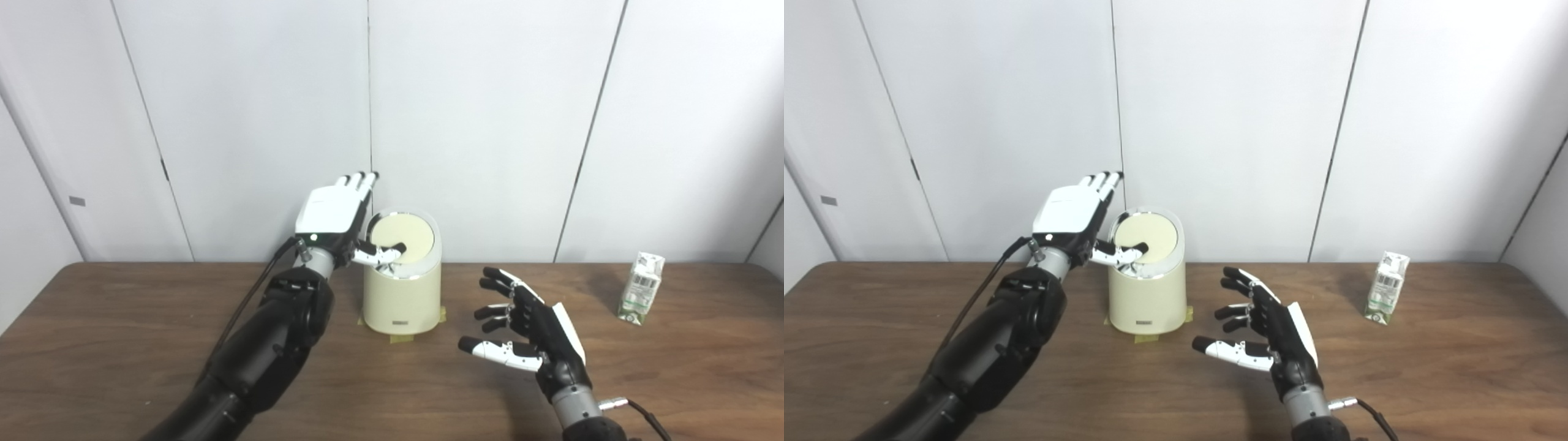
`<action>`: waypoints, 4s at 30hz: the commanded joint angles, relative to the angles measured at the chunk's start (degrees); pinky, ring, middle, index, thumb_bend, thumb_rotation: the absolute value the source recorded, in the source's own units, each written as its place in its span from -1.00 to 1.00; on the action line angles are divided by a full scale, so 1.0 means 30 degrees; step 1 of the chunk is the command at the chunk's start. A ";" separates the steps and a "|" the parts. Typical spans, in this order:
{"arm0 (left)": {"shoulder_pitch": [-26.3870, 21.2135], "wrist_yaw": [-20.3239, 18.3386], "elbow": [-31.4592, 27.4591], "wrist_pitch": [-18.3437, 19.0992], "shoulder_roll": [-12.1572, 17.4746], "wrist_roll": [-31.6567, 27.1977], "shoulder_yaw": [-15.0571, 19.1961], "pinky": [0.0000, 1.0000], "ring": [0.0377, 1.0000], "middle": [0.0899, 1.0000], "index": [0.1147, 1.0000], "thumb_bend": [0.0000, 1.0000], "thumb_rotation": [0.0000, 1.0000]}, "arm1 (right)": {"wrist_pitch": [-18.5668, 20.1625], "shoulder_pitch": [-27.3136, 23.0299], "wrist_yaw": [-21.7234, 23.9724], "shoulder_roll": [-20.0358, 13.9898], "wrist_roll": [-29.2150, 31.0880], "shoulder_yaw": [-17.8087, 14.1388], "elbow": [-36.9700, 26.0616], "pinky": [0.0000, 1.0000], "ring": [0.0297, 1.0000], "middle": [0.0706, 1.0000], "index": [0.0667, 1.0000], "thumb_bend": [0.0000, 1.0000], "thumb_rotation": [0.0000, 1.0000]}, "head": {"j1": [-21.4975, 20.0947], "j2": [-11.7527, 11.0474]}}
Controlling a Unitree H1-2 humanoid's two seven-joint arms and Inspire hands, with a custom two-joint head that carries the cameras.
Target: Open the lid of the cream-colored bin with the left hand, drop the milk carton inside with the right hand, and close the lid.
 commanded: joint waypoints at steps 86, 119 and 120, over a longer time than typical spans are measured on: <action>1.1750 0.2595 -0.4284 -0.9212 -0.1038 -1.5953 1.2548 0.33 0.47 0.47 0.41 0.40 -0.90 | -0.1125 -0.8384 0.2474 -1.0386 0.1322 -0.3767 1.0879 0.77 0.89 0.93 0.85 0.95 -0.43 | -0.7699 -0.2400; 1.2479 0.2218 -0.6261 -0.7442 -0.0746 -1.5501 1.2581 0.27 0.43 0.45 0.35 0.37 -1.00 | -0.3661 -0.7732 -0.0219 -0.8504 0.1491 -0.3345 1.5549 0.50 0.59 0.61 0.65 0.59 -0.88 | -0.7584 -0.1660; 1.2498 0.2225 -0.6295 -0.7411 -0.0746 -1.5497 1.2583 0.27 0.43 0.45 0.35 0.37 -1.00 | -0.3807 -0.7824 -0.0420 -0.8438 0.1498 -0.3354 1.5797 0.49 0.58 0.59 0.64 0.58 -0.88 | -0.7584 -0.1660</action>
